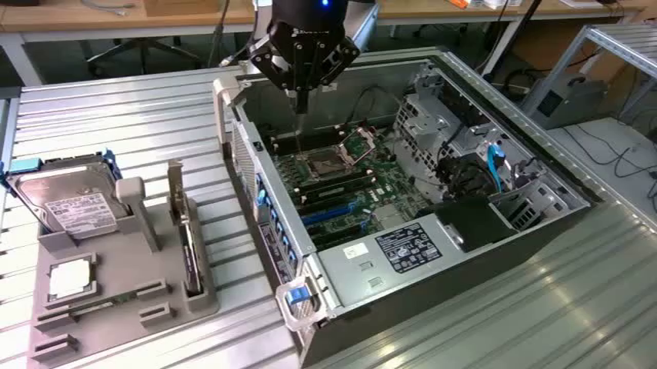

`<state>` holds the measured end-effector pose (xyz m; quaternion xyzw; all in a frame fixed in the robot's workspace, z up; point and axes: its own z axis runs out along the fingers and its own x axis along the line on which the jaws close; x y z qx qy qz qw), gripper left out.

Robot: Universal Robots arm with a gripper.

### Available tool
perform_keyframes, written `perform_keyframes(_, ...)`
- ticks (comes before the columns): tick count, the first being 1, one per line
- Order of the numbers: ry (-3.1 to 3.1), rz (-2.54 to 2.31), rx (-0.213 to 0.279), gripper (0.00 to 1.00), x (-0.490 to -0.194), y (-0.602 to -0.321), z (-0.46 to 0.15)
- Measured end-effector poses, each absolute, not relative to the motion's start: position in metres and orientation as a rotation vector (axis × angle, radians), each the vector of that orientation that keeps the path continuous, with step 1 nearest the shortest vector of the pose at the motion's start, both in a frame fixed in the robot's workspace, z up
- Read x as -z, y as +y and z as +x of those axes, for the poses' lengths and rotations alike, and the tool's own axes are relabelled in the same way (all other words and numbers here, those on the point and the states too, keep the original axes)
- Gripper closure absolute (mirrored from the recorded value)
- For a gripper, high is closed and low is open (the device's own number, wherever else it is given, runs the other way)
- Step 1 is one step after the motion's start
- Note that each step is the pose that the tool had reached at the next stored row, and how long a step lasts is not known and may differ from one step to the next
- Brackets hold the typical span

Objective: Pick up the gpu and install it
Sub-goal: 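Reach for the gpu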

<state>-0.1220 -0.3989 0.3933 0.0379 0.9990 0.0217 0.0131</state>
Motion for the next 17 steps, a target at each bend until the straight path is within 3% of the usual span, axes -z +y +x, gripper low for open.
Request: perform_keyframes(17,3.112,0.118,-0.068,0.89,-0.3933,-0.399,-0.1318)
